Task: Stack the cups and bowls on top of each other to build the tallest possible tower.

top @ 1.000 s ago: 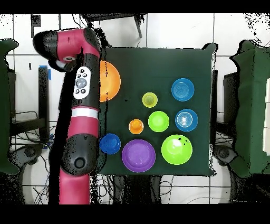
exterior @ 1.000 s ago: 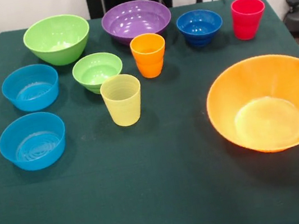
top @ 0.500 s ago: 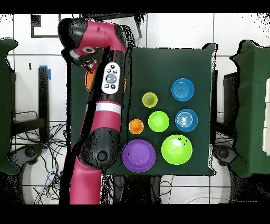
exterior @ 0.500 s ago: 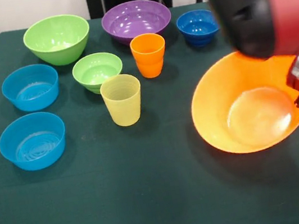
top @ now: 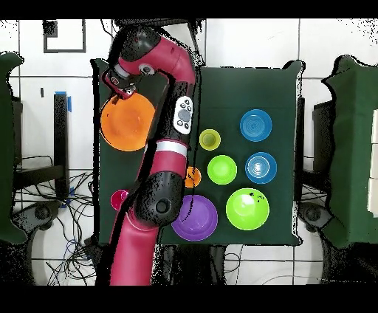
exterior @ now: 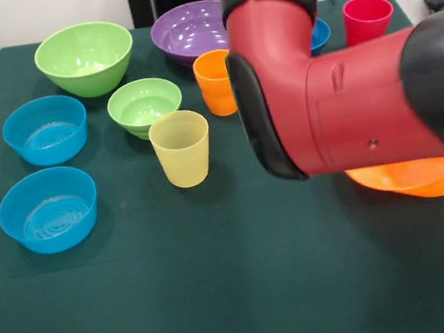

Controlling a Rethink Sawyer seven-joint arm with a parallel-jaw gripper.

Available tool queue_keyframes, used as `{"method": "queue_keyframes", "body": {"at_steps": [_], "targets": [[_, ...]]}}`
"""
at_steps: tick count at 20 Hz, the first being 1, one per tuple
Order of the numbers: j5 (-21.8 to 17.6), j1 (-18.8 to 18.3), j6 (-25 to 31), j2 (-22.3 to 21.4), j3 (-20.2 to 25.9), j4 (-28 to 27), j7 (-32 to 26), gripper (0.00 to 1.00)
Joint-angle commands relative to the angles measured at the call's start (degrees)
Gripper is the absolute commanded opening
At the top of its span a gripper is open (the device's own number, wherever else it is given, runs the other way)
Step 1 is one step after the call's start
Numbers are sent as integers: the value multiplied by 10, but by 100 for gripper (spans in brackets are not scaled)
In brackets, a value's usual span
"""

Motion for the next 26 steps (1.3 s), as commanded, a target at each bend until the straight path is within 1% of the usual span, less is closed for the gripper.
{"method": "queue_keyframes", "body": {"at_steps": [1, 3, 5, 7, 10, 12, 13, 17, 20, 22, 24, 26], "targets": [[125, 23, 31, 27, -2, -36, -156, 0], [174, 34, 29, 31, 8, -39, -144, 0], [220, 36, 33, 42, 3, -47, -155, 0], [264, 17, 42, 55, -48, -60, -189, 0], [351, -20, 59, 74, -139, -85, -264, 0], [398, -40, 72, 80, -186, -99, -321, 0], [417, -49, 82, 82, -206, -104, -340, 0], [474, -77, 102, 89, -267, -118, -401, 0], [503, -100, 110, 93, -327, -122, -440, 0], [521, -109, 113, 96, -352, -125, -453, 0], [546, -121, 129, 100, -386, -128, -474, 0], [577, -130, 144, 105, -402, -135, -477, 0]]}}
